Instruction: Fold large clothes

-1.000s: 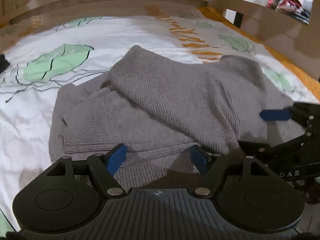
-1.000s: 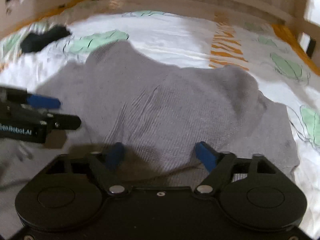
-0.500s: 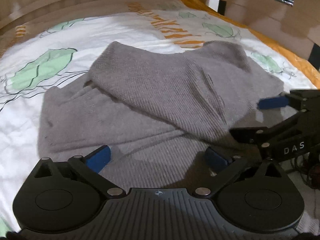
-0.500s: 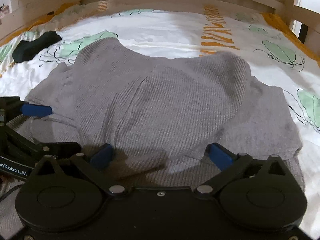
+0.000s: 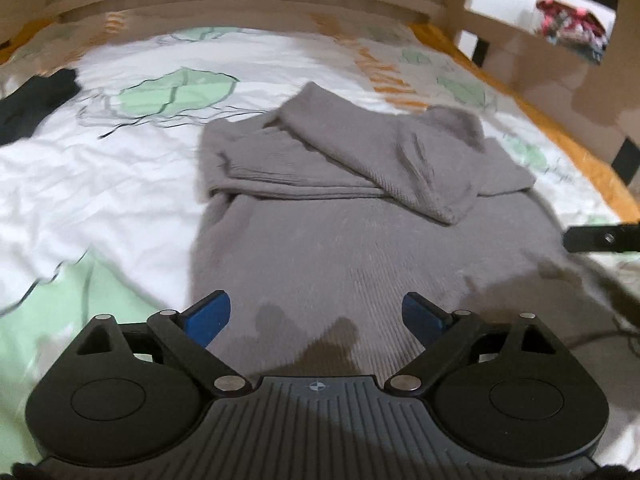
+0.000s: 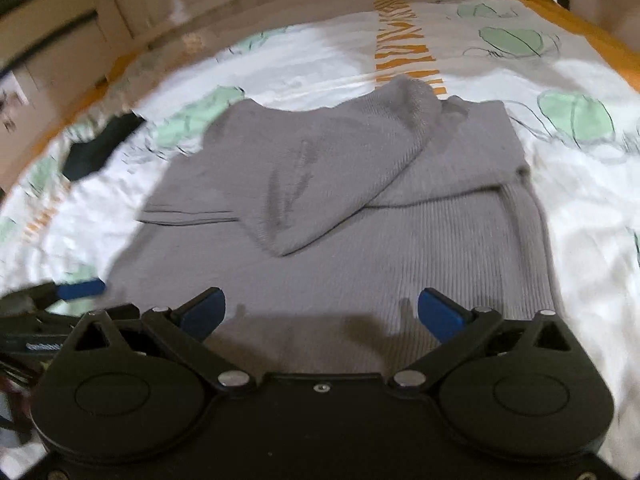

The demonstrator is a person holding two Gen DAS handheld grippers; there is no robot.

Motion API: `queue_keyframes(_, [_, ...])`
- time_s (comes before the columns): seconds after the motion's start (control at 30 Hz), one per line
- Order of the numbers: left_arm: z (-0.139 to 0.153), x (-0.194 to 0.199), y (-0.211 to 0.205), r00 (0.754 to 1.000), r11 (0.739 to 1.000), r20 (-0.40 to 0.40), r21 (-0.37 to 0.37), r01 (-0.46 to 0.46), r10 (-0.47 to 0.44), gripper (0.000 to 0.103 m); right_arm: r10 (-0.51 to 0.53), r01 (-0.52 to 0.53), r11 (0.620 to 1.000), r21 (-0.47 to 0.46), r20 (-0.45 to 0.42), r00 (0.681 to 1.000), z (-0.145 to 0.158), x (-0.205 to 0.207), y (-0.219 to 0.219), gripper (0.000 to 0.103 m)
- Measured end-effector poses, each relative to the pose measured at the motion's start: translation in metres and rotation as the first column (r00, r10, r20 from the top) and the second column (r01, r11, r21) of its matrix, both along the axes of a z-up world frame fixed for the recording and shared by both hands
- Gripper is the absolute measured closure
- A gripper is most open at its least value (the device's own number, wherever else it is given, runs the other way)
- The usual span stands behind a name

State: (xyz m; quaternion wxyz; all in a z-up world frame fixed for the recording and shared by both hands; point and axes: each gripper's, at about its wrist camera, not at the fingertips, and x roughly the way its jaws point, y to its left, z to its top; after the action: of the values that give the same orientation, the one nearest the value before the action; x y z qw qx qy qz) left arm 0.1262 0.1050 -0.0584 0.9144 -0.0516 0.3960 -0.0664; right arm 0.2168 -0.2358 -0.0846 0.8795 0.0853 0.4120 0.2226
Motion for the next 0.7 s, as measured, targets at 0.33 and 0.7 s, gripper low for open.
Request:
queue_keyframes(0.33, [0.002,-0.047,0.011,0.994,0.994,-0.03,-0.001,-0.109,0.109,0.01,-0.084,0.083,0.996,0.024,0.027,0.996,0.014,-0.065,-0.046,0.001])
queue_keyframes(0.7, [-0.011,-0.071,0.003,0.988,0.991,-0.078,0.003,-0.132,0.131,0.01,-0.167,0.165,0.985,0.043,0.045,0.985,0.004,-0.106,-0.074,0.001])
